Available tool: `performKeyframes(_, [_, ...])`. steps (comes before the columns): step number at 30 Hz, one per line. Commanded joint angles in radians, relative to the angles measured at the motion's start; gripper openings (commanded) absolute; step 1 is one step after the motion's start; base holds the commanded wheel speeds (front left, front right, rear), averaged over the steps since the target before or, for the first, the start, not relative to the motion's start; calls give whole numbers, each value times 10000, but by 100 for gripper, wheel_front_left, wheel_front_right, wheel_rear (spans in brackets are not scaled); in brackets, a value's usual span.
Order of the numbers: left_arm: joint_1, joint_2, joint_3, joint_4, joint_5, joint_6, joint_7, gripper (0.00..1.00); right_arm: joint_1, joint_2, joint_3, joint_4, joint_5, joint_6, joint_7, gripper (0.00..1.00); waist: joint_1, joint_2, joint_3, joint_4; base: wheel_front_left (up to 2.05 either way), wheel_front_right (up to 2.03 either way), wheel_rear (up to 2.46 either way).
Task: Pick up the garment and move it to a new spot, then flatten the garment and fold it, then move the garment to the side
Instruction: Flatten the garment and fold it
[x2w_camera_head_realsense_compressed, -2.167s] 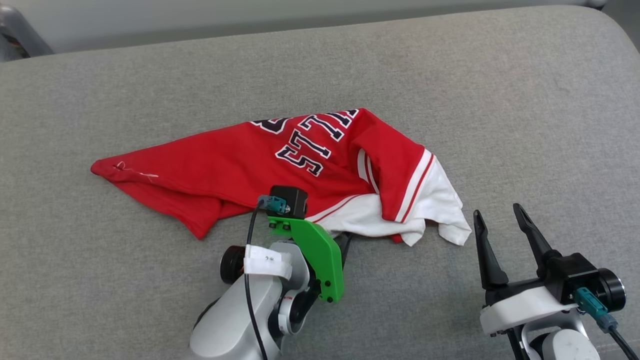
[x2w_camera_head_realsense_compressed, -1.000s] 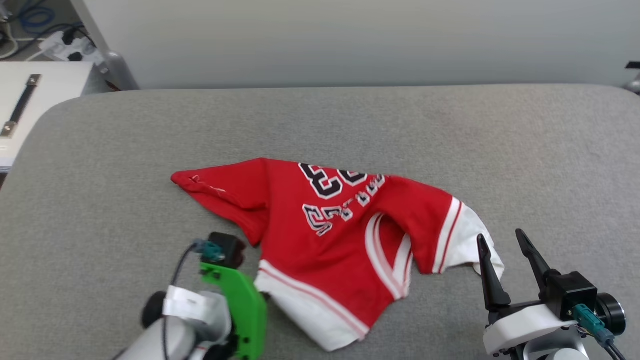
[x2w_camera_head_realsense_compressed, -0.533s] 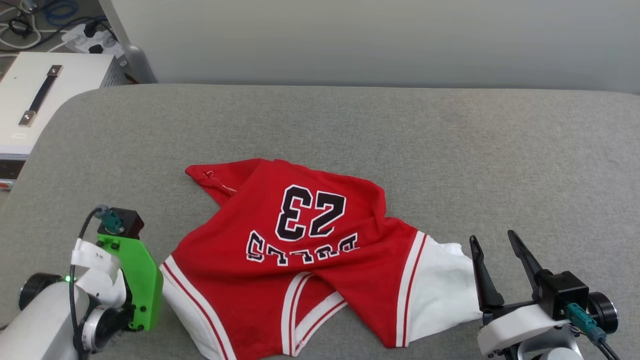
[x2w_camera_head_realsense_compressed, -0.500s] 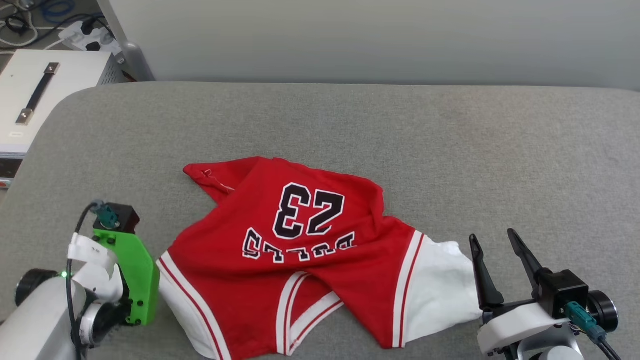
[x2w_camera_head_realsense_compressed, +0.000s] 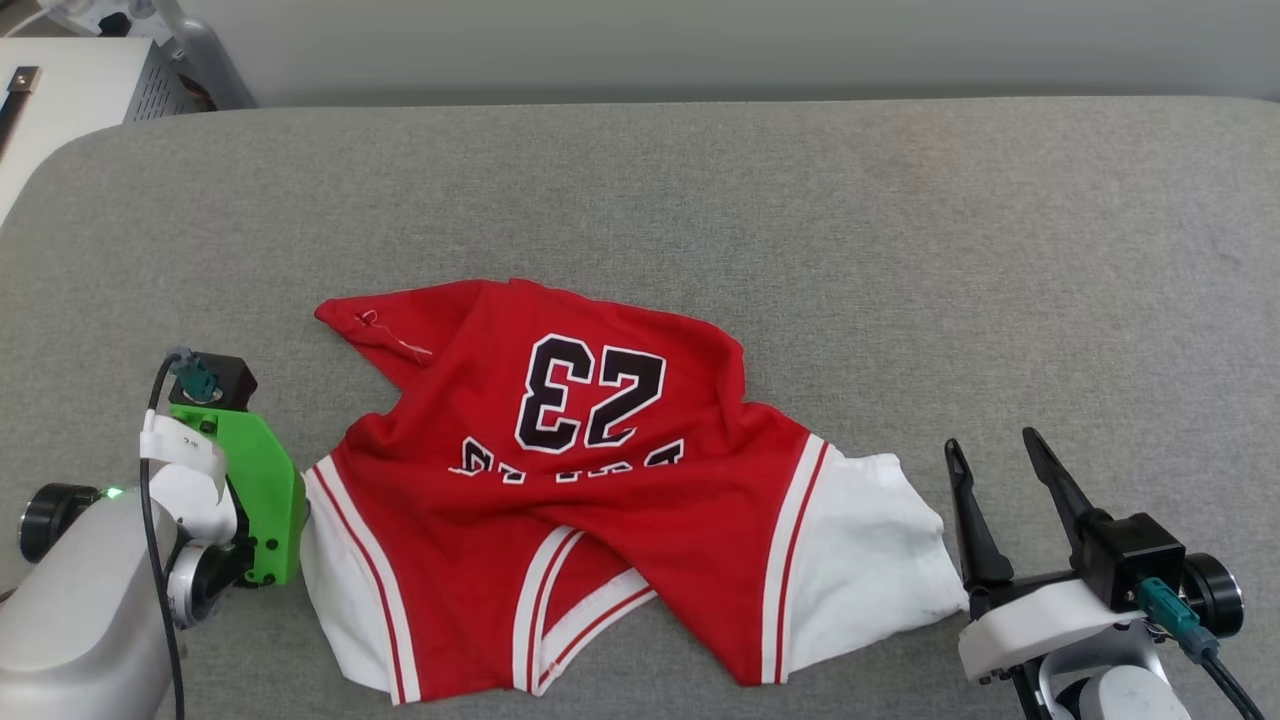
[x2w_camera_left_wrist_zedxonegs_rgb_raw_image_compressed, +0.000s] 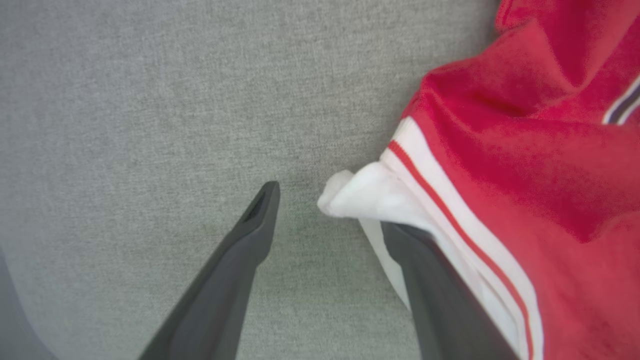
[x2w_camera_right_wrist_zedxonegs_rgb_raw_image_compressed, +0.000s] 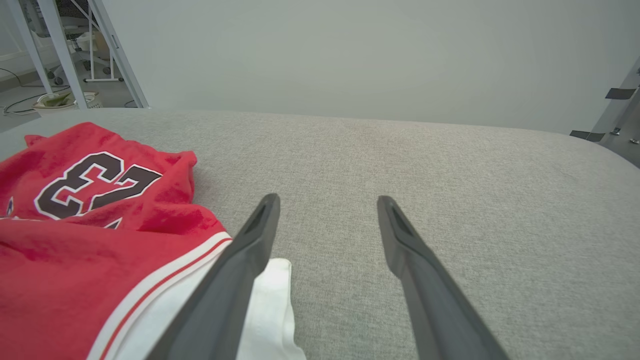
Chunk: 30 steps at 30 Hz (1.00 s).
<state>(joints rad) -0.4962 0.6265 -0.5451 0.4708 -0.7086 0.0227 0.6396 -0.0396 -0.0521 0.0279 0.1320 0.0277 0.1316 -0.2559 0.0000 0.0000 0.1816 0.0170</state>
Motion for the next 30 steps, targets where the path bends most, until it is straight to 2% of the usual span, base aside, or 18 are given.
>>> performKeyframes(1, [-208, -167, 54, 159, 111, 56, -344, 100, -140, 8, -31, 42, -71, -9, -59, 100, 0, 0, -41, 49, 0, 0, 0])
performKeyframes(4, [-267, -404, 193, 489, 168, 39, -1270, 100, -140, 8, -70, 84, -84, -9, -59, 100, 0, 0, -184, 132, 0, 0, 0])
performKeyframes(5, [-269, -654, 425, 620, 189, -18, -2522, 100, -93, 9, -200, 65, -80, -9, -59, 100, 0, 0, -390, 265, 0, 0, 0])
performKeyframes(8, [-184, -831, 618, 558, 261, -52, -3740, 100, -7, 9, -333, 54, -74, -9, -59, 100, 0, 0, -634, 407, 0, 0, 0])
performKeyframes(14, [400, -1264, 981, -228, 428, 5, -6393, 100, 266, 10, -544, -55, -47, -9, -59, 100, 0, 0, -1243, 726, 0, 0, 0])
performKeyframes(19, [1236, -1725, 1138, -1390, 561, 334, -8081, 100, 507, -23, -745, -208, -57, -9, -47, 100, 0, 0, -1541, 954, 0, 0, 0])
performKeyframes(24, [2170, -2045, 1126, -2513, 807, 534, -8802, 100, 707, -24, -823, -362, -77, -9, 30, 100, 0, 0, -1737, 1069, 0, 0, 0])
performKeyframes(30, [3411, -2492, 1403, -3531, 1528, 785, -9004, 100, 880, -20, -762, -500, -42, -9, 165, 100, 0, 0, -1871, 1076, 0, 0, 0])
